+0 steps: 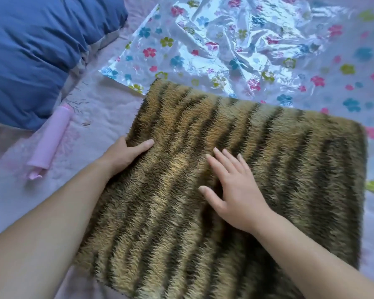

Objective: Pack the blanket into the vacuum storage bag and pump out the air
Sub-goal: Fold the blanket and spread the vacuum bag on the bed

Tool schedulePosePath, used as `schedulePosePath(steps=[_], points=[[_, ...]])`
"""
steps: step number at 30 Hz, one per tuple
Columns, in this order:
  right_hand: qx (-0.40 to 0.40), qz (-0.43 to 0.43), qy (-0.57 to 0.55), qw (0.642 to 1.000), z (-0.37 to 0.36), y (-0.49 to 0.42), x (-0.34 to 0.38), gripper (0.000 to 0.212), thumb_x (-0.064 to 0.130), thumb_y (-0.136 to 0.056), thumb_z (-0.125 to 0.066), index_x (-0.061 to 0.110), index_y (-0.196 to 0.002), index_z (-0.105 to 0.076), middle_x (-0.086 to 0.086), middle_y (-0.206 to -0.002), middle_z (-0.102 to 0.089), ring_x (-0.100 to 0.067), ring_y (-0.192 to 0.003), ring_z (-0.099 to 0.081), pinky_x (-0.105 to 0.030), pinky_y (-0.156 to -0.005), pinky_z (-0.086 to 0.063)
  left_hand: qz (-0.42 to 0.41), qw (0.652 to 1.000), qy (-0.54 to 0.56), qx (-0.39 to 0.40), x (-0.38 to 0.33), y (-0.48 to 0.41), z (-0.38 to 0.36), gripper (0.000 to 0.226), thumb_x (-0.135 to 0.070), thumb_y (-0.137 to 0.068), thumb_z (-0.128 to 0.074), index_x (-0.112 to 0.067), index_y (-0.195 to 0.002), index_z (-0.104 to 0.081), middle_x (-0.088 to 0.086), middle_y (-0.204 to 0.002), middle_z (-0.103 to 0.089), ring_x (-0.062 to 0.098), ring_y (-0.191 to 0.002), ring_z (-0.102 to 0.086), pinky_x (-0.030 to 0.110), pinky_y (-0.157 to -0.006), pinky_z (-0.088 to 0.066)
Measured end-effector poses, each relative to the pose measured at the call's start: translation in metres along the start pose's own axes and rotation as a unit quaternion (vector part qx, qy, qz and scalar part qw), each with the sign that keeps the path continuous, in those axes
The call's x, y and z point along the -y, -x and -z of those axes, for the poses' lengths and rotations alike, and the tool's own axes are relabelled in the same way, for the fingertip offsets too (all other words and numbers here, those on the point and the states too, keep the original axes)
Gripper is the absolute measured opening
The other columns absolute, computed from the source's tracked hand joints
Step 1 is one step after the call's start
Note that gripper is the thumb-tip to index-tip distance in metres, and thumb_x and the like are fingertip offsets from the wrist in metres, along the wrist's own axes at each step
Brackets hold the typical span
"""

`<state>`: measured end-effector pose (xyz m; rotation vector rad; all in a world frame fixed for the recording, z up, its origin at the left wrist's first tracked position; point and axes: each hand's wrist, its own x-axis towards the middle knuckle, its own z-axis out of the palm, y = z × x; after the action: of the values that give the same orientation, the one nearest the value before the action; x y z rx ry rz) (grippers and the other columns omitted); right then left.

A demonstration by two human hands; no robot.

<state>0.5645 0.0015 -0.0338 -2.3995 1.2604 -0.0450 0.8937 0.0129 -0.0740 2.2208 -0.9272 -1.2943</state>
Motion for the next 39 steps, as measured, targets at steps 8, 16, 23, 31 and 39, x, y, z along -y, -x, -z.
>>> schedulePosePath(steps=[8, 16, 23, 31, 39], points=[[-0.174, -0.385, -0.031, 0.906, 0.047, 0.106, -0.100, 0.100, 0.073, -0.075, -0.063, 0.021, -0.153, -0.028, -0.011, -0.161, -0.025, -0.031, -0.148, -0.022, -0.055, -0.119, -0.018, -0.014, 1.000, 0.004, -0.007, -0.005, 0.001, -0.014, 0.107, -0.087, -0.039, -0.084, -0.033, -0.128, -0.065, -0.007, -0.117, -0.077, 0.019, -0.106, -0.073, 0.045, -0.104, -0.054], [-0.080, -0.407, -0.497, 0.762, 0.058, 0.128, -0.155, 0.073, 0.061, -0.064, -0.084, 0.032, -0.126, -0.059, 0.007, -0.118, -0.074, -0.013, -0.107, -0.071, -0.037, -0.097, -0.054, -0.024, 0.991, -0.072, -0.109, -0.026, 0.029, -0.024, 0.090, -0.072, -0.058, -0.089, -0.021, -0.128, -0.066, 0.002, -0.119, -0.075, 0.024, -0.108, -0.069, 0.044, -0.098, -0.053], [-0.168, -0.421, -0.464, 0.761, 0.074, 0.148, -0.157, 0.053, 0.043, -0.070, -0.090, 0.021, -0.112, -0.068, 0.008, -0.102, -0.075, -0.011, -0.089, -0.072, -0.031, -0.082, -0.056, -0.069, 0.982, -0.111, -0.136, -0.082, 0.078, -0.034, 0.089, -0.072, -0.056, -0.085, -0.021, -0.126, -0.067, 0.001, -0.117, -0.074, 0.022, -0.108, -0.069, 0.041, -0.094, -0.052], [-0.231, -0.493, -0.426, 0.723, 0.128, 0.295, -0.206, 0.062, 0.056, -0.065, -0.088, 0.021, -0.112, -0.067, 0.006, -0.102, -0.075, -0.018, -0.092, -0.071, -0.039, -0.086, -0.056, -0.113, 0.981, -0.152, -0.044, -0.170, 0.149, -0.145, 0.070, -0.065, -0.066, -0.086, -0.025, -0.121, -0.067, -0.006, -0.109, -0.073, 0.012, -0.092, -0.066, 0.031, -0.082, -0.048], [-0.266, -0.632, -0.404, 0.605, 0.119, 0.444, -0.263, 0.089, 0.063, -0.064, -0.085, 0.016, -0.134, -0.056, -0.006, -0.127, -0.066, -0.032, -0.119, -0.059, -0.052, -0.106, -0.046, -0.145, 0.958, -0.243, 0.045, -0.238, 0.179, -0.340, 0.113, -0.075, -0.064, -0.082, -0.017, -0.150, -0.040, 0.010, -0.148, -0.059, 0.031, -0.133, -0.057, 0.041, -0.107, -0.047]])
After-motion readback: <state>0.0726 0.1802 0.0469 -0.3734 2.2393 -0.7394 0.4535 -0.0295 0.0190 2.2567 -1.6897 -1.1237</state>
